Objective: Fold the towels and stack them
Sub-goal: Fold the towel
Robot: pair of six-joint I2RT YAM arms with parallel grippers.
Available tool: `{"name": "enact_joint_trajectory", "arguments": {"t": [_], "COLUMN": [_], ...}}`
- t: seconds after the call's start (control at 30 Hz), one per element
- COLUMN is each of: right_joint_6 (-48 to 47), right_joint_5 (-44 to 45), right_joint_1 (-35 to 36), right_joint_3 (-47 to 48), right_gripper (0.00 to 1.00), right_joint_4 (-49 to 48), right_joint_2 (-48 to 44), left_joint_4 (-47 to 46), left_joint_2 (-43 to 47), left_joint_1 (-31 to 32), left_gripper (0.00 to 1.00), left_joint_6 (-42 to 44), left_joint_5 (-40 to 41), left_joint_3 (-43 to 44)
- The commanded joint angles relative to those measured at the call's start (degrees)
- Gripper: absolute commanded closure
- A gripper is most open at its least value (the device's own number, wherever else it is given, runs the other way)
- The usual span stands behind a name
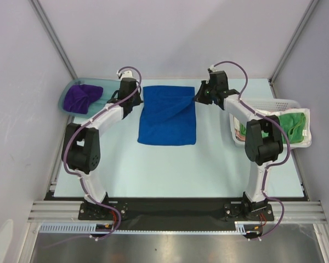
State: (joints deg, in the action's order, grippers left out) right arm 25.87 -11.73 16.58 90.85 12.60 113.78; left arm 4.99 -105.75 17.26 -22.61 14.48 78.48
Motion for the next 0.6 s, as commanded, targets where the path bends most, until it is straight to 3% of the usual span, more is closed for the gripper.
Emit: {"name": "enact_joint_trajectory", "arguments": {"t": [0.0, 0.13, 0.33, 0.57], "right_joint_6": [0.8, 0.1, -0.4, -0.1], "right_joint_5": [-2.2, -3.1, -3.6, -3.6], "right_joint_1": [-0.4, -0.3, 0.0, 0.6], "right_joint_3": [1.1, 1.3, -2.2, -3.0], "right_gripper": [1.0, 1.0, 1.0, 1.0], "right_joint_4": [3.7, 7.5, 7.0, 6.3], "right_joint_2": [-5.3, -6.5, -6.2, -4.2], "left_joint_4": [3.9, 6.1, 6.2, 5.1], "left_joint_2": [5.1, 6.5, 5.2, -2.5], "left_joint_1": [0.2, 0.3, 1.4, 2.6], "left_gripper": [0.94, 0.97, 0.87, 0.89], "left_joint_6": [-2.1, -2.1, -6.4, -13.2], "left_joint_5": [-1.5, -3.0, -10.9, -14.0], "left_joint_3": [-0.3, -0.8, -4.3, -3.2]}}
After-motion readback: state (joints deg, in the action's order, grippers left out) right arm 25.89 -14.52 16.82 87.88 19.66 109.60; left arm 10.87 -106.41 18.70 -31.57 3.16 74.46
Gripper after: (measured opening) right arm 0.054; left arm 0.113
